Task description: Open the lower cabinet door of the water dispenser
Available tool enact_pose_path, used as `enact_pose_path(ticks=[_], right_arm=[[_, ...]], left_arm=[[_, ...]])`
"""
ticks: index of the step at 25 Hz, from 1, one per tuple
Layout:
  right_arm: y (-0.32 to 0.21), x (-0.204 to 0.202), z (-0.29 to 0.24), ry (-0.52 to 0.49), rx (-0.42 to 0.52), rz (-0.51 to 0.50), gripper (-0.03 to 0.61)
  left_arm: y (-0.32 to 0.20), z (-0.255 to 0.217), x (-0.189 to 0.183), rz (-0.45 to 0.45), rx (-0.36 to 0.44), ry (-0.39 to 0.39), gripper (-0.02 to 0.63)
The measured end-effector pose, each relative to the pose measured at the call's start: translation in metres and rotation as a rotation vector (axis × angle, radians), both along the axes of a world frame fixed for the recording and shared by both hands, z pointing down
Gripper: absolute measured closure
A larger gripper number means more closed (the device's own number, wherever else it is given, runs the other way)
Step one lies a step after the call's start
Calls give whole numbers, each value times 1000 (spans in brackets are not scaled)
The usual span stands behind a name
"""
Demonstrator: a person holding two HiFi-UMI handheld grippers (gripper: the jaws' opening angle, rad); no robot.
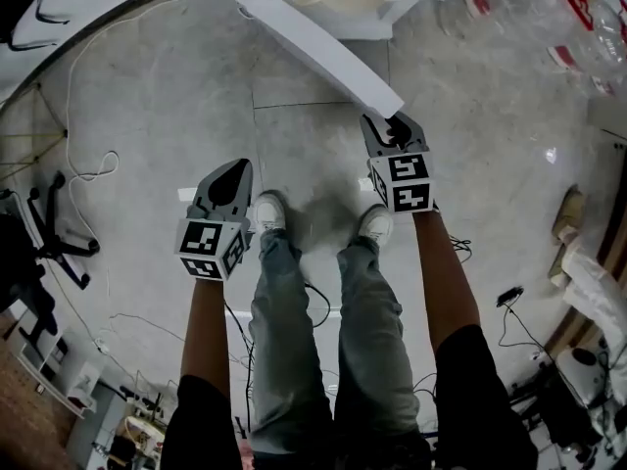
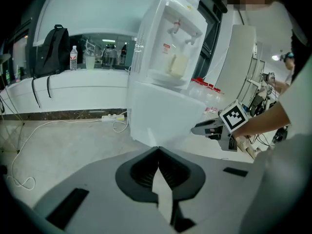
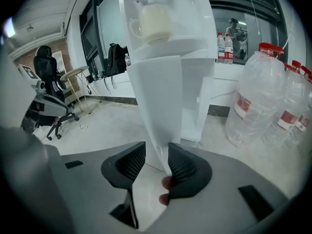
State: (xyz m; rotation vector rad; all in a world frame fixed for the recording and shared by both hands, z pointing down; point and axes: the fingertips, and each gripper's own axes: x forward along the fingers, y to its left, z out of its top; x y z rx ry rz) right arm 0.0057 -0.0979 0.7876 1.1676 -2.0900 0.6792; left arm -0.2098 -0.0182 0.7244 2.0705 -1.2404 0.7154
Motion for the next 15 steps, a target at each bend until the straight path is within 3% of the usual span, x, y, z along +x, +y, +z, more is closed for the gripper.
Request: enact_pose_path(ticks=[15], right_arm=[[64, -81, 1, 9, -89, -77, 448]], left_arm=[[34, -8, -51, 41, -42, 3, 601]])
